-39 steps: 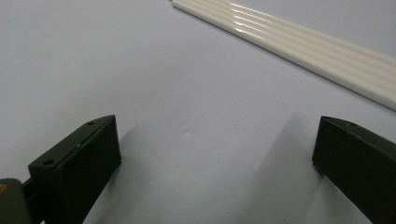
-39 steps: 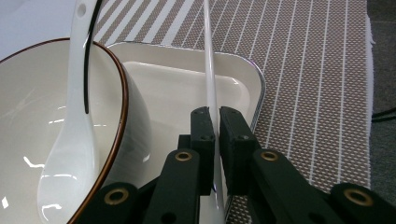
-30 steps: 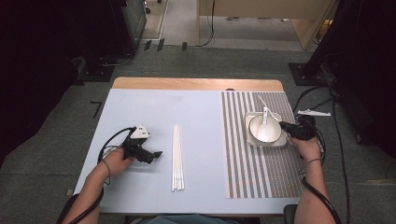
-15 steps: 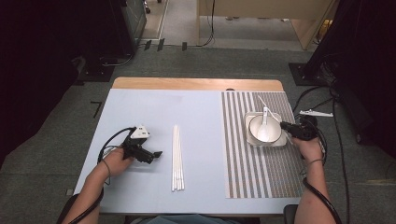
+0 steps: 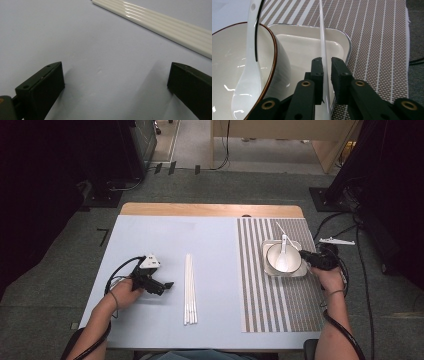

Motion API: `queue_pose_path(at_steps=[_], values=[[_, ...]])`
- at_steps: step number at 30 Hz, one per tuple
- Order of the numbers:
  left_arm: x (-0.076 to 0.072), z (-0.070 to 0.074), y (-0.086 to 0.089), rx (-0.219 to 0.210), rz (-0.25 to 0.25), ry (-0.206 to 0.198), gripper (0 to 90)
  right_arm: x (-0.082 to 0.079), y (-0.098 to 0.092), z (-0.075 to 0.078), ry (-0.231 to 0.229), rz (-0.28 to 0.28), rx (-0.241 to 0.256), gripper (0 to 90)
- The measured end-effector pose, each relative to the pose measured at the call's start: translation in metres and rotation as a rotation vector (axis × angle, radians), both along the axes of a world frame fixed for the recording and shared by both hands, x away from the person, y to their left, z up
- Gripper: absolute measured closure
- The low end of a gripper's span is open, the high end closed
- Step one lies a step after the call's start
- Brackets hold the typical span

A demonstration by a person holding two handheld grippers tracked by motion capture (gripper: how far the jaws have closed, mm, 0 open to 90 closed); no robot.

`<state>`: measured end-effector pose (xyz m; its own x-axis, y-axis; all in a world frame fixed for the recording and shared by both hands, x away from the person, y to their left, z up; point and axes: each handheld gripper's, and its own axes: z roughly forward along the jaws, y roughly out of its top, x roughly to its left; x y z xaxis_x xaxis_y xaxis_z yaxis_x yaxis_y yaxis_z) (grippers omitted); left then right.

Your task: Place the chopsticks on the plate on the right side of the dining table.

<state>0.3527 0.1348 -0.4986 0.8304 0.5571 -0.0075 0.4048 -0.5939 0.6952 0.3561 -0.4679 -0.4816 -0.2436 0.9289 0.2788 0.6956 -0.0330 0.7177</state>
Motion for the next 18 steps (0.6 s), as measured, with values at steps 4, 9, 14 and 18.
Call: queue_pose_path(at_steps=[4,9,14,18], values=[[0.0,0.0,0.0,0.0,0.0,0.0,0.6,-0.001,-0.002,0.001,-0.009,-0.005,0.01,78.4],[0.0,0.0,0.0,0.0,0.0,0.0,0.6,-0.002,-0.002,0.009,-0.023,-0.013,0.004,78.5],[0.0,0.0,0.0,0.0,0.0,0.0,0.6,-0.003,-0.001,0.017,-0.039,-0.022,-0.014,78.3],[0.0,0.0,0.0,0.0,-0.001,0.001,0.6,-0.005,-0.001,0.029,-0.06,-0.043,-0.033,76.7]])
